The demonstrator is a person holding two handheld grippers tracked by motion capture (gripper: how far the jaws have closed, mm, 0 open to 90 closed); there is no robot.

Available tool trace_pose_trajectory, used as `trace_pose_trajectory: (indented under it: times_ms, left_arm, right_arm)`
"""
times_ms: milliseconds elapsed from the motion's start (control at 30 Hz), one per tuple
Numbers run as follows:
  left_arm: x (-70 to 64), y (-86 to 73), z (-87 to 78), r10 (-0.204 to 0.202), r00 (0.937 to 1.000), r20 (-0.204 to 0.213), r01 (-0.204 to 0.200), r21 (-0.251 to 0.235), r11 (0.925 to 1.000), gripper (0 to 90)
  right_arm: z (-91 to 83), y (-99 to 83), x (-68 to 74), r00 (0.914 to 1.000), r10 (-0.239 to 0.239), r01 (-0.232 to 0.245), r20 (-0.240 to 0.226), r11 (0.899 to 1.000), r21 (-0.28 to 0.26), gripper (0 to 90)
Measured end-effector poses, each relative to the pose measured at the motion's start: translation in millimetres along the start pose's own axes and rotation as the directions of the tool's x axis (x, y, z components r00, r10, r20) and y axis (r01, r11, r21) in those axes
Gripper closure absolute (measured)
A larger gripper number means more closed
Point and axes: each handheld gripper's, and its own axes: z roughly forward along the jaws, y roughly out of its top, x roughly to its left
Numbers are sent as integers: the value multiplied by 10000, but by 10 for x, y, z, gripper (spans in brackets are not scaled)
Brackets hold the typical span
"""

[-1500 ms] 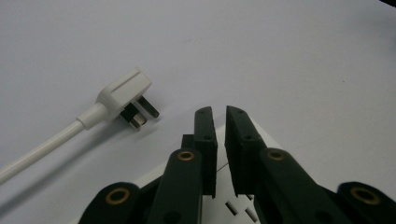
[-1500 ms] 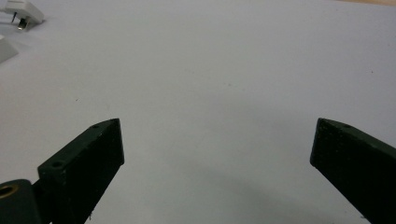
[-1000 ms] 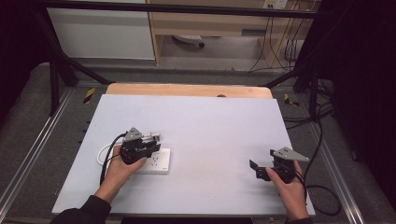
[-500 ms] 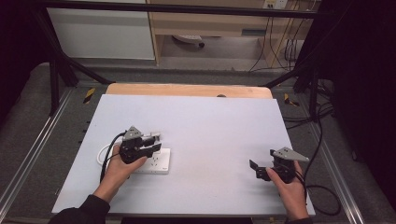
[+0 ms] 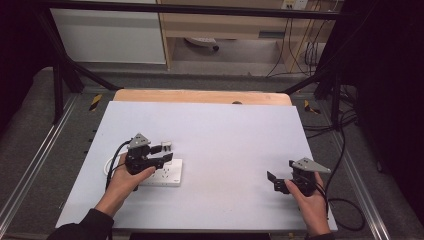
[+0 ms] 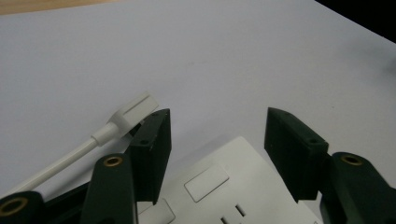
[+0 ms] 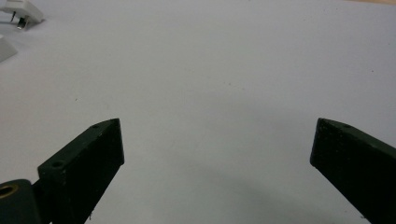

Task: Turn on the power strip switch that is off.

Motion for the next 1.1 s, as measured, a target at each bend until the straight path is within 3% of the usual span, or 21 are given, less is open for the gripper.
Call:
trace_pose_trajectory:
  times_ms: [233, 400, 567, 1100]
  left_arm:
    - [14, 9, -62, -71, 9998, 210, 77, -282, 9996, 212]
    - [30, 19, -132, -111, 9998, 189, 122, -563, 9983, 127]
    - [62, 17, -210, -314, 9994, 160, 325, -736, 9968, 118]
    - [151, -2, -548, -416, 9991, 60, 420, -1440, 9887, 99]
  right_arm:
    - [1, 1, 1, 10000, 18, -18, -11, 10000, 10, 34]
    - [0, 3, 4, 10000, 21, -21, -20, 10000, -9, 34]
    - [1, 2, 4, 10000, 24, -24, -16, 10000, -5, 34]
    - [5, 2, 8, 10000, -8, 8, -7, 10000, 22, 34]
